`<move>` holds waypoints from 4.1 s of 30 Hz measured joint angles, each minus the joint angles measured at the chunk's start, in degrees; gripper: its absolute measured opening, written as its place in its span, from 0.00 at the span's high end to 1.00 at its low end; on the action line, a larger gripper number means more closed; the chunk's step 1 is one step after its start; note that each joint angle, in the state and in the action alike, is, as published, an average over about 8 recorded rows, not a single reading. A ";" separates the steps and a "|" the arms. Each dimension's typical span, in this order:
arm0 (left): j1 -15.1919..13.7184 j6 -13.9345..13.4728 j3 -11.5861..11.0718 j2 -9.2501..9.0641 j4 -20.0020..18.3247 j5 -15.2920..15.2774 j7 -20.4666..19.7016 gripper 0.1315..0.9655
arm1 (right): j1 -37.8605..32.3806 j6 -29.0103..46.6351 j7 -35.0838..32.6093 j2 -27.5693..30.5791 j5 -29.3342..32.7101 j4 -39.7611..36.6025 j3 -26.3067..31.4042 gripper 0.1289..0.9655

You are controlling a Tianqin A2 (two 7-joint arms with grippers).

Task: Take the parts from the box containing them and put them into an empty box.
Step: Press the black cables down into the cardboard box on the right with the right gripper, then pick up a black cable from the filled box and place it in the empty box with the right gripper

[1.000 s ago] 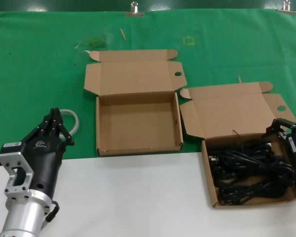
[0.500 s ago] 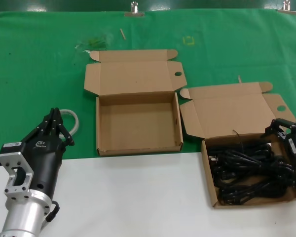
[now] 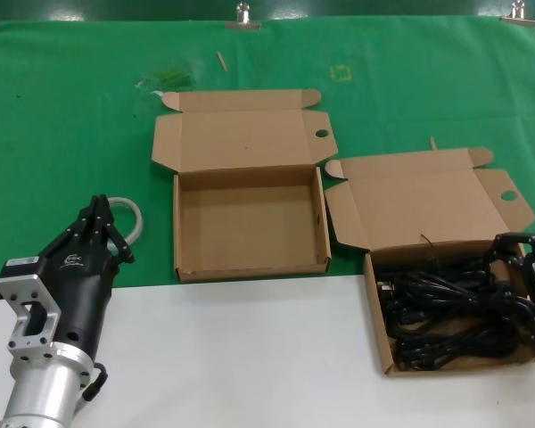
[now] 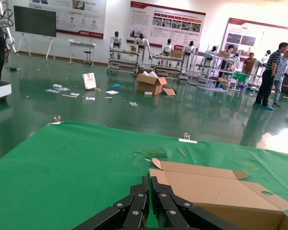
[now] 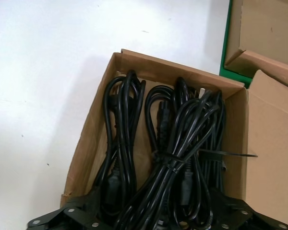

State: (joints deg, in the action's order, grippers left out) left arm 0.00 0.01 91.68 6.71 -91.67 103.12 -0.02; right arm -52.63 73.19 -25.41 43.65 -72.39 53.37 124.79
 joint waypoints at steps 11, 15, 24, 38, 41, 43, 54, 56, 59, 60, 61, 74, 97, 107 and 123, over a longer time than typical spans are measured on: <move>0.00 0.00 0.00 0.00 0.00 0.00 0.00 0.97 | 1.04 0.56 0.53 0.93 -0.51 1.64 -0.49 0.34; 0.00 0.00 0.00 0.00 0.00 0.00 0.00 0.97 | 1.22 0.42 0.57 1.01 -0.48 1.77 -0.58 0.47; 0.00 0.00 0.00 0.00 0.00 0.00 0.00 0.97 | 1.46 0.36 0.93 1.22 -0.19 2.24 -0.65 0.63; 0.00 0.00 0.00 0.00 0.00 0.00 0.00 0.97 | 1.25 0.88 1.94 1.56 -0.01 3.78 -0.81 0.90; 0.00 0.00 0.00 0.00 0.00 0.00 0.00 0.97 | 1.05 1.27 2.44 1.90 -0.13 4.56 -1.01 0.93; 0.00 0.00 0.00 0.00 0.00 0.00 0.00 0.97 | 0.89 1.59 2.83 2.20 -0.22 5.16 -1.18 0.93; 0.00 0.00 0.00 0.00 0.00 0.00 0.00 0.97 | -0.51 2.74 4.34 3.12 -0.55 6.57 -2.00 0.94; 0.00 0.00 0.00 0.00 0.00 0.00 0.00 0.97 | -0.92 2.73 4.52 2.91 -0.59 6.36 -2.11 0.94; 0.00 0.00 0.00 0.00 0.00 0.00 0.00 0.97 | -1.76 2.47 4.72 2.23 -0.54 5.76 -2.19 0.94; 0.00 0.00 0.00 0.00 0.00 0.00 0.00 0.97 | -2.11 2.32 4.78 1.88 -0.49 5.49 -2.19 0.94; 0.00 0.00 0.00 0.00 0.00 0.00 0.00 0.97 | -2.51 2.13 4.84 1.44 -0.43 5.19 -2.18 0.94; 0.00 0.00 0.00 0.00 0.00 0.00 0.00 0.97 | -6.61 -1.41 5.43 -6.29 0.68 1.87 -0.71 0.94; 0.00 0.00 0.00 0.00 0.00 0.00 0.00 0.97 | -9.28 -11.07 2.72 -23.21 2.30 -6.27 3.62 0.94; 0.00 0.00 0.00 0.00 0.00 0.00 0.00 0.97 | -11.42 -16.56 -0.58 -30.93 2.04 -16.80 4.06 0.94; 0.00 0.00 0.00 0.00 0.00 0.00 0.00 0.97 | -17.06 -23.13 -14.16 -39.54 -1.01 -38.89 1.27 0.94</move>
State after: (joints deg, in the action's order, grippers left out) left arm 0.00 0.01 91.68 6.71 -91.67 103.12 -0.02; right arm -69.69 50.06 -39.58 4.11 -73.40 14.48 126.06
